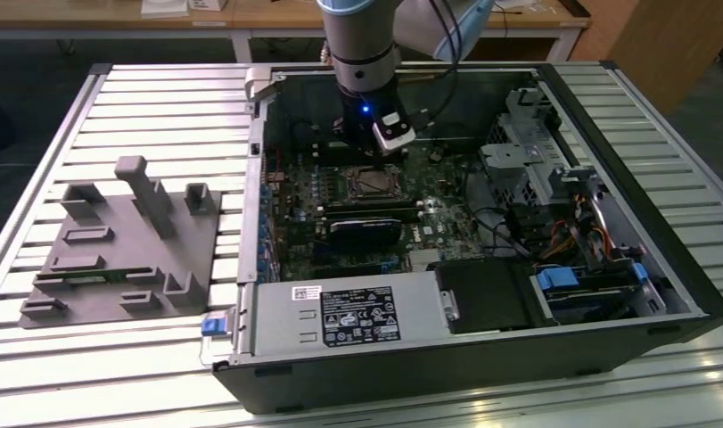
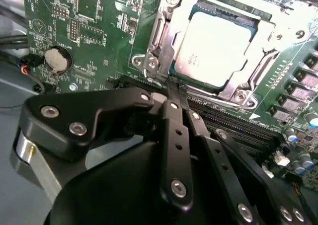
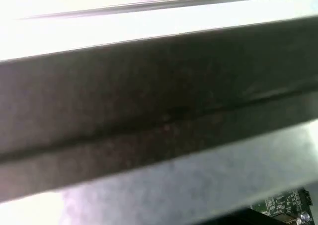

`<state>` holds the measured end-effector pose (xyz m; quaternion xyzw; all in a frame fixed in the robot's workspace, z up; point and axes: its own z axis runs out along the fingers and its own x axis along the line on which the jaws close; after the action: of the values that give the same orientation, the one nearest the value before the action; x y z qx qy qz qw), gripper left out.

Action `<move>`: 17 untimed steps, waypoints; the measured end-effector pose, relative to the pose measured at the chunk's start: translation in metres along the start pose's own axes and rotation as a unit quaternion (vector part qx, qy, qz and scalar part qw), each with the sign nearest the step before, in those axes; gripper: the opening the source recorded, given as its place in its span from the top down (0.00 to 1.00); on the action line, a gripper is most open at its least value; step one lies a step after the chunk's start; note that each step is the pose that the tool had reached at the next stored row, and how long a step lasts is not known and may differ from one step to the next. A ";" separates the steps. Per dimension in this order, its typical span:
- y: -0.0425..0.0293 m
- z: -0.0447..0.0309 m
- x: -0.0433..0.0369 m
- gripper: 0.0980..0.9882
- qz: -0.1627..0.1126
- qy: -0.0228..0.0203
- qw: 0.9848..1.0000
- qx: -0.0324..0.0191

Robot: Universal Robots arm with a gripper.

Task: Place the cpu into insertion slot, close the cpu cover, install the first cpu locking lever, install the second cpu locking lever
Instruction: 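Install the first cpu locking lever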

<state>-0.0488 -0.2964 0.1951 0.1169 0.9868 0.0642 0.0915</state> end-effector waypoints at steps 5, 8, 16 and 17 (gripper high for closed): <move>0.0011 -0.0078 -0.0013 0.99 0.000 0.000 1.000 0.000; 0.0019 -0.0135 -0.0022 0.99 0.000 0.000 1.000 0.000; 0.0027 -0.0183 -0.0031 0.99 0.000 0.000 1.000 0.000; 0.0027 -0.0184 -0.0031 0.99 0.000 0.000 1.000 0.000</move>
<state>-0.0488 -0.2965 0.2139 0.1169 0.9868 0.0640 0.0918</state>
